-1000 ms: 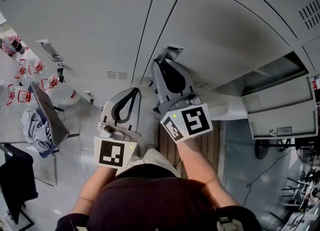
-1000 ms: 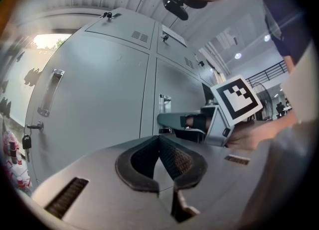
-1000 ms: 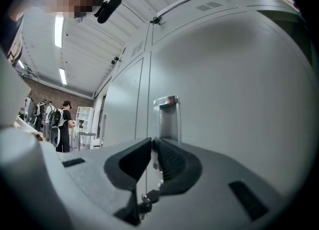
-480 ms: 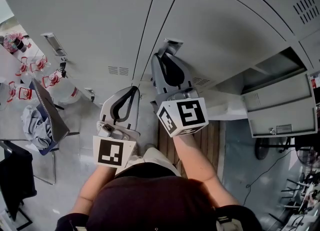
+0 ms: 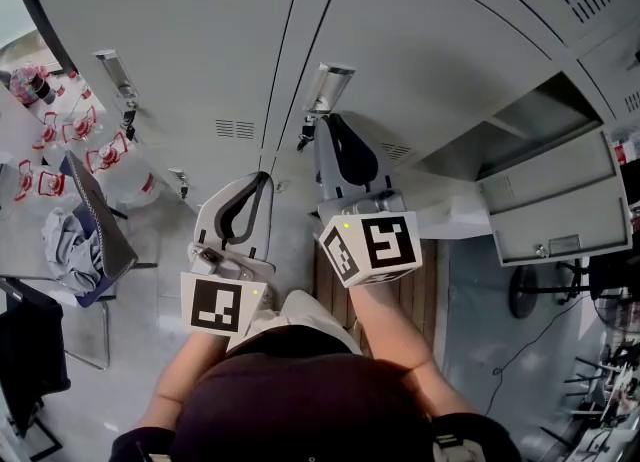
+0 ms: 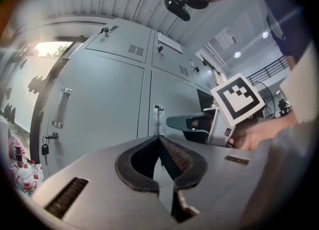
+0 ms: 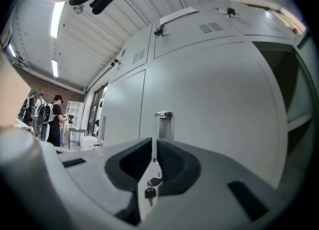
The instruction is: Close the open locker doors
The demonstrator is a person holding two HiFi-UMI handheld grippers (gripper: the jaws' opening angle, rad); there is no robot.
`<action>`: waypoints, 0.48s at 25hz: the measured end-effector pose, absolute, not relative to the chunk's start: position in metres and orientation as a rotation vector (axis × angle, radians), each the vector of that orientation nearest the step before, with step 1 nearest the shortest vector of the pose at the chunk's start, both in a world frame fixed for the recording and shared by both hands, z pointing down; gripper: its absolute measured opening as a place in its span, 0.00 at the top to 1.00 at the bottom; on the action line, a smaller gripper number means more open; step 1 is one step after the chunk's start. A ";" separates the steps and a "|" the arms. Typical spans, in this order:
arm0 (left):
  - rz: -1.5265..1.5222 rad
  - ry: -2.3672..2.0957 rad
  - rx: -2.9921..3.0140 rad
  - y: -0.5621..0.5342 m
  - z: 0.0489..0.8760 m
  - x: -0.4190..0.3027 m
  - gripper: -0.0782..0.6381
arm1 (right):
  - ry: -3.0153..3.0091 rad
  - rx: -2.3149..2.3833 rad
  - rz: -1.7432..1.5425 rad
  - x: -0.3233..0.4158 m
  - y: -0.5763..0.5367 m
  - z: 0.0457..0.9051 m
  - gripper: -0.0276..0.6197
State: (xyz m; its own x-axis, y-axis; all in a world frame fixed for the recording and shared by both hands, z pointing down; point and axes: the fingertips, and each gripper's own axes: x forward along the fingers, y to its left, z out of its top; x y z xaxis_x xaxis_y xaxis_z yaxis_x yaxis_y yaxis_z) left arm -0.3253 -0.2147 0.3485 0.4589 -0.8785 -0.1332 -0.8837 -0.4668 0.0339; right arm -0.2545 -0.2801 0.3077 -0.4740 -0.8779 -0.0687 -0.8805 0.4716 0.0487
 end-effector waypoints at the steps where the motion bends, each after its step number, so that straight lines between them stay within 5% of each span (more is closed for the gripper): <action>1: 0.207 1.596 -2.653 -0.213 0.347 -0.322 0.89 | 2.665 -1.584 0.129 -0.251 -0.273 0.306 0.94; 12: 0.190 1.479 -2.700 -0.190 0.323 -0.238 0.89 | 2.592 -1.613 0.116 -0.152 -0.212 0.298 0.95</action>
